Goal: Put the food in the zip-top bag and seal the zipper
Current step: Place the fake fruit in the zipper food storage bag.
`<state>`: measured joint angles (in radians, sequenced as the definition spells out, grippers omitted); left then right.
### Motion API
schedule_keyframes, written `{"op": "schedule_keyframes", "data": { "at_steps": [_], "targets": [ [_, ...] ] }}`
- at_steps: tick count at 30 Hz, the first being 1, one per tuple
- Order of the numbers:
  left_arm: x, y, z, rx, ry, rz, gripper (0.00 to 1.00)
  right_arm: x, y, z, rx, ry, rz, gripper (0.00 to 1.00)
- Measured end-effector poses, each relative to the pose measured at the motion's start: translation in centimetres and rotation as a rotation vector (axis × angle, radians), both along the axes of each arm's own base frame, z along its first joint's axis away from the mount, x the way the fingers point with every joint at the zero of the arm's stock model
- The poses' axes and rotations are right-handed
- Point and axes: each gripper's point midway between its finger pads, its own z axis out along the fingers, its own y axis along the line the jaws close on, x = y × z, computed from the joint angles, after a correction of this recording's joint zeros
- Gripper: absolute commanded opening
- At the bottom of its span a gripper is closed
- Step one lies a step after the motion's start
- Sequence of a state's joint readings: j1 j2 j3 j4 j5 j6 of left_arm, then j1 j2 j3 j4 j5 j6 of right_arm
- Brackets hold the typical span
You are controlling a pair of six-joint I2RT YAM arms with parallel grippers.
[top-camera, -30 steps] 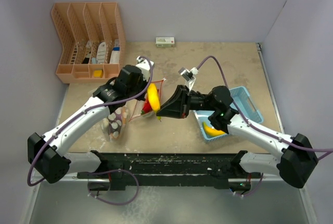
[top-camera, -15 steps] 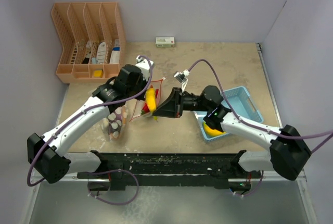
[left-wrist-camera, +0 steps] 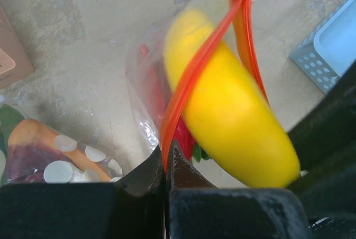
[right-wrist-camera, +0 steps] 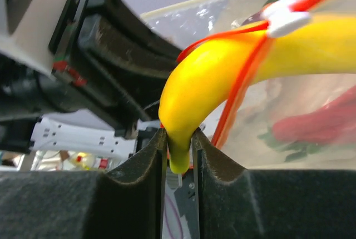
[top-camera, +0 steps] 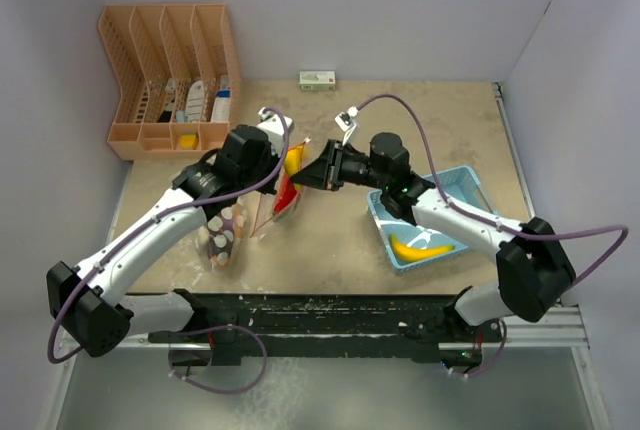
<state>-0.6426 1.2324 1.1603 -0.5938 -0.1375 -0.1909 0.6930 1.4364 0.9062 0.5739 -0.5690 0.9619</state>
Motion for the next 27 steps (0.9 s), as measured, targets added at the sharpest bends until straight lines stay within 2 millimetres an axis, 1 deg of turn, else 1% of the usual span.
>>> {"op": "schedule_keyframes", "data": {
  "at_steps": [2,4,6,9,10,12,13,16,18,20,21,23,24,27],
  "targets": [
    [0.0,0.0,0.2,-0.004,-0.005,0.001,0.00,1.1,-0.1,0.1,-0.030,0.009,-0.039,0.37],
    [-0.1,0.0,0.3,-0.006,-0.007,0.000,0.00,2.0,-0.2,0.3,-0.067,0.013,-0.077,0.53],
    [-0.1,0.0,0.3,-0.006,-0.007,0.000,0.00,2.3,-0.5,0.3,-0.094,0.008,-0.101,0.70],
    [-0.1,0.1,0.3,-0.006,-0.007,0.000,0.00,1.9,-1.2,0.1,-0.130,0.017,-0.117,0.88],
    [-0.1,0.1,0.3,-0.005,-0.007,0.000,0.00,1.7,-1.6,0.1,-0.142,0.017,-0.125,0.89],
    [-0.1,0.0,0.3,-0.006,-0.007,0.000,0.00,1.1,-2.6,0.6,-0.161,0.009,-0.143,0.88],
    [-0.1,0.0,0.3,-0.006,-0.007,0.000,0.00,0.7,-3.1,1.0,-0.169,0.003,-0.153,0.90],
    [-0.1,0.1,0.3,-0.005,-0.007,0.000,0.00,-0.4,-5.7,2.3,-0.205,0.011,-0.228,1.00],
    [0.0,0.1,0.3,-0.004,-0.008,0.002,0.00,-0.8,-8.0,2.1,-0.254,0.046,-0.310,0.99],
    [0.0,0.1,0.4,-0.005,-0.011,0.004,0.00,-0.6,-10.7,0.6,-0.337,0.114,-0.418,1.00],
    [0.0,0.1,0.4,-0.006,-0.012,0.004,0.00,-0.4,-12.4,-0.8,-0.398,0.164,-0.484,1.00],
    [-0.1,0.2,0.6,-0.010,-0.017,0.004,0.00,-0.1,-15.7,-4.2,-0.527,0.274,-0.595,0.99],
    [-0.1,0.2,0.7,-0.012,-0.019,0.004,0.00,-0.1,-17.3,-6.4,-0.598,0.337,-0.642,1.00],
    [-0.2,0.3,1.2,-0.020,-0.030,0.003,0.00,-1.7,-22.1,-12.8,-0.807,0.538,-0.738,0.99]
  ]
}}
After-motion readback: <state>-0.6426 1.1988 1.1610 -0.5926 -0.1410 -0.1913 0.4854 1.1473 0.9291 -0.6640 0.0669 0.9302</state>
